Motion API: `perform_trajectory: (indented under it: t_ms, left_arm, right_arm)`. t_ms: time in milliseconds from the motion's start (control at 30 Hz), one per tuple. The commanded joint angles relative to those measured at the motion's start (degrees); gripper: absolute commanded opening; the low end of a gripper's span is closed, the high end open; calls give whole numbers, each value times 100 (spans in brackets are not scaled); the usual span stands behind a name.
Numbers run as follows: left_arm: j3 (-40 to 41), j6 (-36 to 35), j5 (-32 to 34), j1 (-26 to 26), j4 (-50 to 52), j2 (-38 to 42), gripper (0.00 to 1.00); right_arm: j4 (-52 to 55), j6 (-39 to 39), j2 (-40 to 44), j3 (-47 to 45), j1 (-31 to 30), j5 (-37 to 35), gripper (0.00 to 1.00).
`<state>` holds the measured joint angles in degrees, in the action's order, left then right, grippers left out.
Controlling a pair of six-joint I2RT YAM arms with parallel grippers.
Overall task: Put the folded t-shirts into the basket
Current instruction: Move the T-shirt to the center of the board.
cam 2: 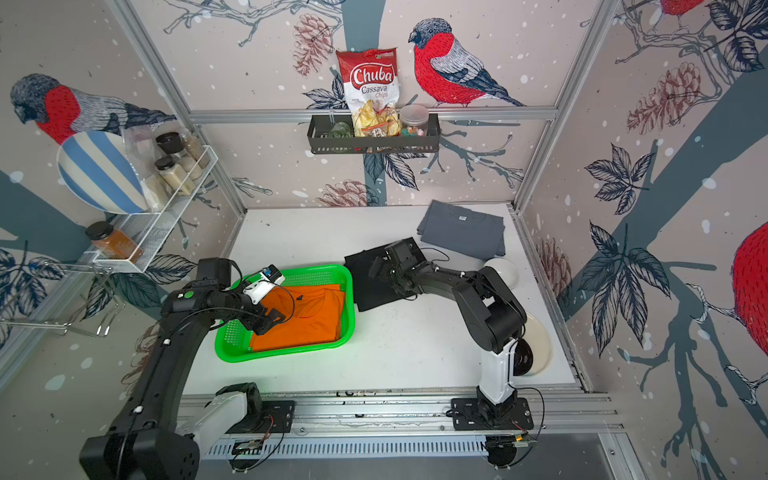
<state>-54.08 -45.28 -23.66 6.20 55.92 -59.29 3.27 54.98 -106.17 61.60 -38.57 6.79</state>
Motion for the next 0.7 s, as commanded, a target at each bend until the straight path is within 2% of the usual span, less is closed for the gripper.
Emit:
perform_trajectory:
  t_ms: [0, 167, 333, 433, 567, 667]
  left_arm:
    - [-134, -33, 25, -228, -202, -190, 94]
    - [-422, -25, 197, -722, -655, -737, 94]
    - [-914, 47, 329, -1214, -1062, -1441, 94]
    - [-1194, -255, 158, -1350, -1166, -1944, 94]
    - [-2188, -454, 160, -1685, -792, -2573, 94]
    - [-2650, -468, 264, -2096, -690, -2957, 93]
  right_arm:
    - [1521, 1062, 520, -862, -138, 66, 100]
    - [1467, 1750, 1307, -2121, -534, 129, 100]
    - [2176, 2140, 2421, -2438, -1003, -217, 100]
    - [2712, 2258, 3096, -2429, -1157, -488, 100]
    - [3655, 1705, 3705, -2053, -942, -1014, 100]
    - [4498, 1004, 3809, -1481, -341, -1500, 100]
